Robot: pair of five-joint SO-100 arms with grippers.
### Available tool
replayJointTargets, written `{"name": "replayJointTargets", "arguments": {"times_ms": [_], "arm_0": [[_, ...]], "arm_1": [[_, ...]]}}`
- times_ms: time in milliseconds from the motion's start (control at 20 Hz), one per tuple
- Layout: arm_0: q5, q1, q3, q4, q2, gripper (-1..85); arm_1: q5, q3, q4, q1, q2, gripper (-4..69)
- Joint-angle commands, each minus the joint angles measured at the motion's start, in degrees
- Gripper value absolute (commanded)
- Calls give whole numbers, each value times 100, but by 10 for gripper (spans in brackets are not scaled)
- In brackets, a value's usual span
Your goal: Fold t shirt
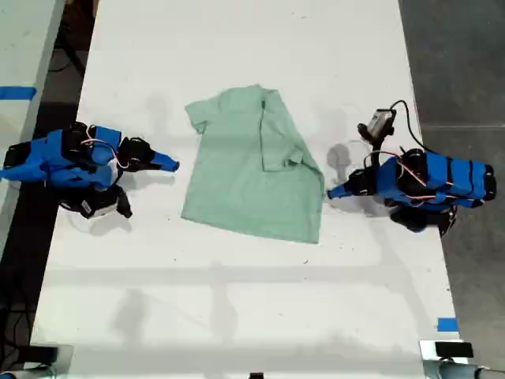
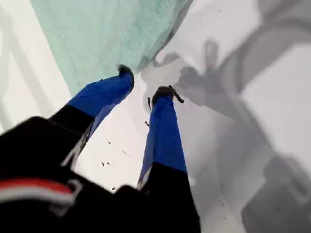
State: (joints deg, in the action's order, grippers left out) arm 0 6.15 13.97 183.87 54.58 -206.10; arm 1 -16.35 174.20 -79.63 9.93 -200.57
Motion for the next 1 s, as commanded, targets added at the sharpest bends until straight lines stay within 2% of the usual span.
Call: {"name": "replayJointTargets", "arguments": {"times_ms": [0, 250, 400, 500, 600, 650, 700, 750, 850, 950], "arm_0": [[-62, -369, 26, -105, -53, 0], [-378, -255, -483, -185, -35, -1], [0, 352, -1890, 448, 1037, -1], [879, 1169, -3261, 756, 2936, -1], [2048, 1881, -4931, 896, 5265, -1], [2602, 2232, -5801, 1028, 6372, 47], [3182, 2575, -6539, 1072, 7242, 135], [3612, 2944, -7014, 1011, 7813, 166], [4280, 3744, -7708, 800, 8701, 198], [4781, 4333, -8675, 888, 10204, 196]], "arm_1": [[-281, 422, 615, 457, -44, 12], [-299, 422, 615, 457, -44, 12], [-308, 422, 624, 457, -44, 12], [-316, 422, 624, 457, -44, 12], [-343, 422, 633, 457, -44, 12], [-360, 422, 633, 457, -44, 12], [-369, 422, 642, 457, -44, 12], [-396, 422, 642, 457, -44, 12], [-439, 422, 659, 457, -44, 12], [-457, 422, 668, 448, -44, 12]]}}
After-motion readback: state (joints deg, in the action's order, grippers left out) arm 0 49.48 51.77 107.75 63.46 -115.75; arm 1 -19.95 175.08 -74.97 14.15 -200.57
